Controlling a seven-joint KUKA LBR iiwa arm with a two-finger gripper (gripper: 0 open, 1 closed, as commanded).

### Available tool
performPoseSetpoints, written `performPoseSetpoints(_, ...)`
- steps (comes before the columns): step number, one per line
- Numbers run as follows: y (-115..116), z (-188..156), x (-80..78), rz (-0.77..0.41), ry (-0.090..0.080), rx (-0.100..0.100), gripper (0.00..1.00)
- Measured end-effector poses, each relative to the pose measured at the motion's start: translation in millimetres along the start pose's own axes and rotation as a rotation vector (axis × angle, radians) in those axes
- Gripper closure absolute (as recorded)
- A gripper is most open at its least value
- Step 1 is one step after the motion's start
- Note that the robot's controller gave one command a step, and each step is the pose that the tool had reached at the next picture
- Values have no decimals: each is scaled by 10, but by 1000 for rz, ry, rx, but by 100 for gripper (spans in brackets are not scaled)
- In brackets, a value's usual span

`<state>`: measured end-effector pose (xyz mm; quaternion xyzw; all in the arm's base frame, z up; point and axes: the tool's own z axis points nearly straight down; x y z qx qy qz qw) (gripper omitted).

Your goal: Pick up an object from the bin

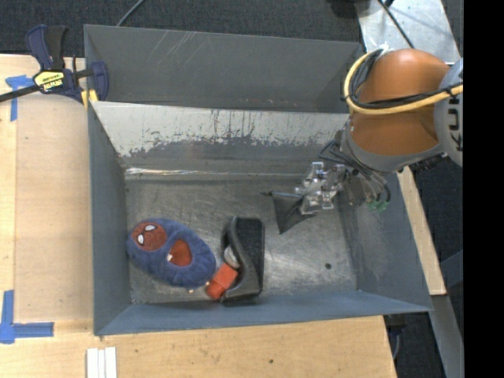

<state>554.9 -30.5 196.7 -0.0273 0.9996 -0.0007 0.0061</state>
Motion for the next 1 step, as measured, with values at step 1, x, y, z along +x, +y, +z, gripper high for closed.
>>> performPoseSetpoints(1, -120, -373, -38, -65, 4, 0, 100)
